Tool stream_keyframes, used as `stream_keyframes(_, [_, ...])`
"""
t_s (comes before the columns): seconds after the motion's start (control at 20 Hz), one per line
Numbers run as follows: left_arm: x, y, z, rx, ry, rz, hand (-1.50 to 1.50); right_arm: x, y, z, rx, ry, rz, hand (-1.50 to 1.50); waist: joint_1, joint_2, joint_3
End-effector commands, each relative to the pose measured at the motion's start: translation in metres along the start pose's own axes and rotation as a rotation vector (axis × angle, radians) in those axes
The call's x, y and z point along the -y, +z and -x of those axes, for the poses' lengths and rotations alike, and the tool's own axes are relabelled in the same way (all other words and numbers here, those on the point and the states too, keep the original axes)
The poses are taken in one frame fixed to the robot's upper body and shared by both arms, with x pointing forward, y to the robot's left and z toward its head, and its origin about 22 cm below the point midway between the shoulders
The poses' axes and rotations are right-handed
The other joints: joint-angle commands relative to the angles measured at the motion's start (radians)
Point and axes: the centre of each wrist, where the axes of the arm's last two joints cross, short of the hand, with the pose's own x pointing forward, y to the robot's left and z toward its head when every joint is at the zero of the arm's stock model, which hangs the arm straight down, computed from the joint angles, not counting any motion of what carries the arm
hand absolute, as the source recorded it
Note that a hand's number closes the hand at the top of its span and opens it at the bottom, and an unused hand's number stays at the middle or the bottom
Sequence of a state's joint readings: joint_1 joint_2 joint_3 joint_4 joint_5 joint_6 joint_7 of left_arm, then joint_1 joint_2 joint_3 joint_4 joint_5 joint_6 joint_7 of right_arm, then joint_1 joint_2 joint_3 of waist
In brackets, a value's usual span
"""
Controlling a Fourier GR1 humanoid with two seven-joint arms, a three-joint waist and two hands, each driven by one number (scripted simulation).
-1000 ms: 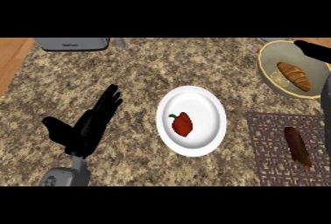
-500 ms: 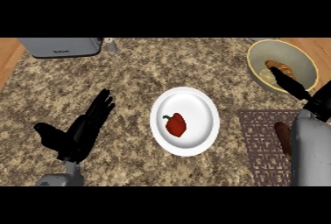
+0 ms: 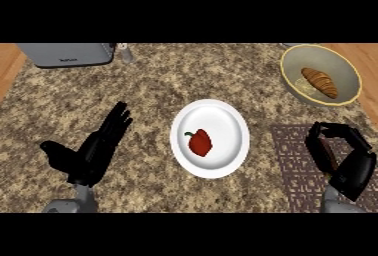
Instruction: Pick the croissant from the plate and place it in the bowl
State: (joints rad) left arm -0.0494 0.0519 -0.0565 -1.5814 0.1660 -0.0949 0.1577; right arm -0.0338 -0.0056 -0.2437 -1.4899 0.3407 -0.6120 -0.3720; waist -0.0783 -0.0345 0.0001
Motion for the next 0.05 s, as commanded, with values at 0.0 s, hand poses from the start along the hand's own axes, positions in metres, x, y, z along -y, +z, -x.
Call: stream_keyframes(0.0, [-0.0012, -0.0014, -0.0036, 0.005, -0.004, -0.011, 0.00, 0.0034, 0.0690, -0.0027, -0.092, -0.025, -0.120, 1.50, 0.011, 0.007, 0.002])
